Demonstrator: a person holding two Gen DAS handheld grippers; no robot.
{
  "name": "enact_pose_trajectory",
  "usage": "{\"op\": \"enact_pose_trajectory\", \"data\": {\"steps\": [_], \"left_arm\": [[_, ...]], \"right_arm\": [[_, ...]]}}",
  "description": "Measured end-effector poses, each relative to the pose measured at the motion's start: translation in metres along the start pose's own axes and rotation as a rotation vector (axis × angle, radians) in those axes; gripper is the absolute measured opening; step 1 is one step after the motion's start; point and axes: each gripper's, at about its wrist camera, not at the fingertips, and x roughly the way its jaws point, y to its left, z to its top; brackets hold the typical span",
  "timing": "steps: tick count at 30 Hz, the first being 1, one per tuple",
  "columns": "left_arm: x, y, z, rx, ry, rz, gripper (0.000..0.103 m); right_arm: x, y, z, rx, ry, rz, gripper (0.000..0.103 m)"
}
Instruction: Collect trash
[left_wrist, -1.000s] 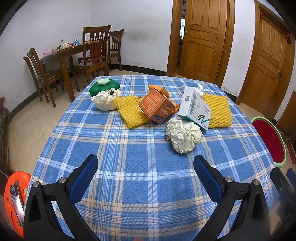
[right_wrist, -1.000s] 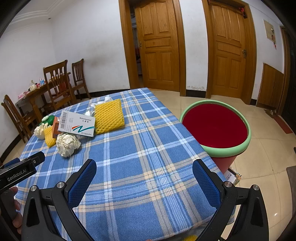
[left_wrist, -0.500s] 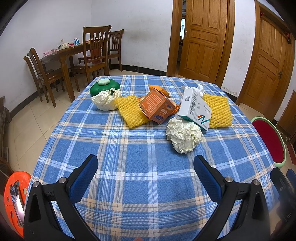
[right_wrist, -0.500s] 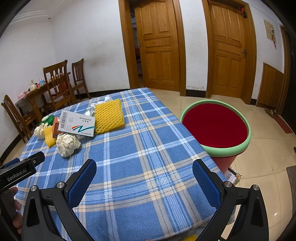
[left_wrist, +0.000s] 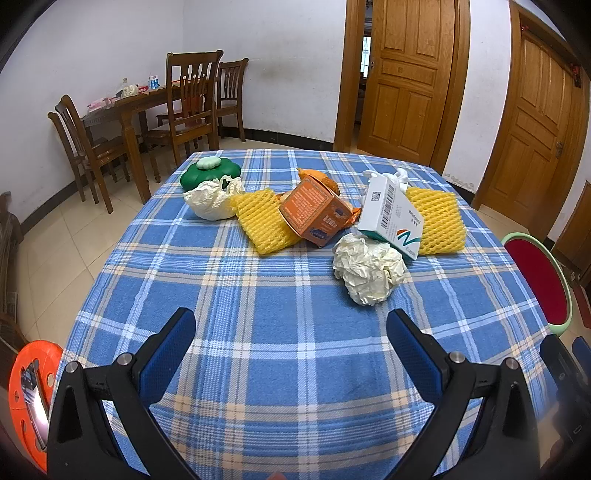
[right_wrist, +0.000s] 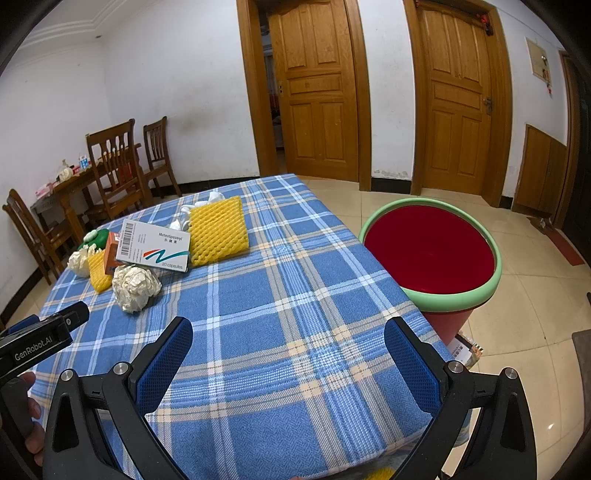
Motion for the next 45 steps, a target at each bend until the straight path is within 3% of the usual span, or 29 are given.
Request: {"op": "enact_pose_trajectory", "data": {"steps": [13, 23, 35, 45], "left_arm": [[0.003, 0.009, 0.003, -0.011, 0.000, 0.011, 0.101], [0.013, 0.024, 0.026, -0.034, 0.002, 0.037, 0.101], [0.059, 0.064, 0.070, -0.097, 0.063, 0.041, 0.101], [0.118, 0.101, 0.103, -0.146, 0.102, 0.095, 0.101]], "right_arm": [[0.006, 0.003, -0.003, 0.001, 0.011, 0.015, 0.103], [0.023, 0.010, 0.020, -0.013, 0.065, 0.064, 0.103], [0.068, 0.030, 0.059, -0.035, 0.114, 0.068, 0.103], [0.123, 0.035, 0.083, 0.015, 0.158, 0.044, 0.103]]}}
